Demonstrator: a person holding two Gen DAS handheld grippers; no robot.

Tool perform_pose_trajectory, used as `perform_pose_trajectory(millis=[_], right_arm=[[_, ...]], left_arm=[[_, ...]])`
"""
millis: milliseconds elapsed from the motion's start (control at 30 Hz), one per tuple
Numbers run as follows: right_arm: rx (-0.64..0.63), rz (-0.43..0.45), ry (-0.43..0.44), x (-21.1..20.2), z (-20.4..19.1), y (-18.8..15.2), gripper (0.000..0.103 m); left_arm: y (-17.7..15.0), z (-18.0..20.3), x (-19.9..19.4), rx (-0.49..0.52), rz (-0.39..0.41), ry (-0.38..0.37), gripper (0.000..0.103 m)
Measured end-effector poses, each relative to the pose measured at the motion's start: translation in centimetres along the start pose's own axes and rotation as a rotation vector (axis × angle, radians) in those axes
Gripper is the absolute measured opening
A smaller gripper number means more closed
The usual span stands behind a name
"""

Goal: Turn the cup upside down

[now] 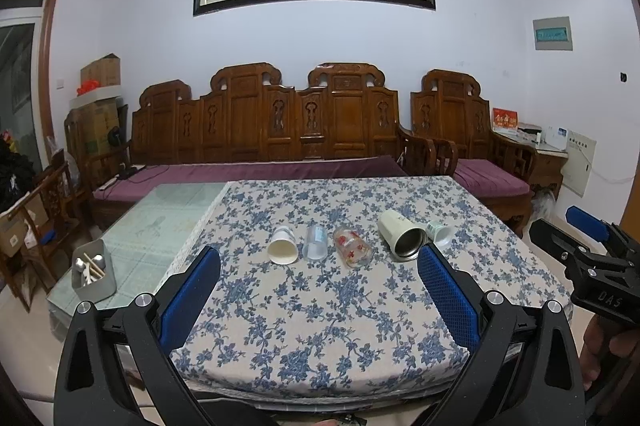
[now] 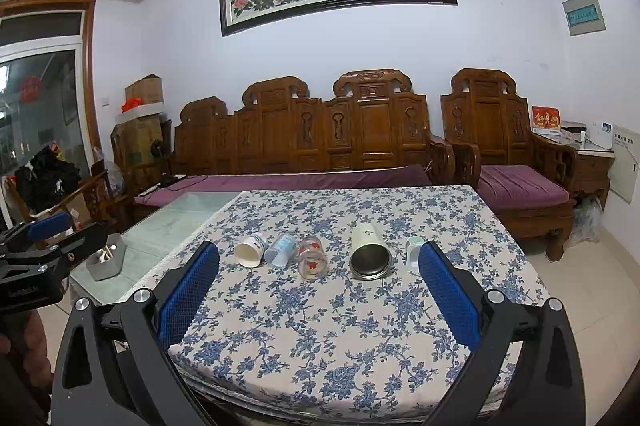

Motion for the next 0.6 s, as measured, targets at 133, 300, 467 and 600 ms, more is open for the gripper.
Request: perform_pose_trajectory(millis=[133, 300, 467, 600], right_arm=[[0.000, 0.001, 0.001, -0.03, -0.04, 0.09, 0.101], [-0.001, 0.001, 0.000, 0.00, 0.03, -0.07, 0.101], [-0.001, 0.002, 0.000, -0.06, 0.02, 0.01, 0.101], [0.000, 0.001, 0.000, -0.07, 0.07, -0.05, 0.101]], left_arm=[[-0.04, -0.13, 0.01, 0.001, -0.005, 0.000, 0.095], [-0.36, -0.02, 0.25, 0.002, -0.006, 0.001, 0.095], [-0.35, -0.02, 0.26, 0.003, -0.007, 0.001, 0.095], [-0.32, -0.09, 0.27, 0.002, -0.007, 0.002, 0.095]])
Point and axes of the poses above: each gripper's, at about its wrist camera, not at the fingertips, and x roughly the way its jaws point, z to its right, y to its top, the point moved 1 cm from there along x, roughly the way its jaws point, and after that the axes turned 6 degrees about y, right-handed, at the moved point
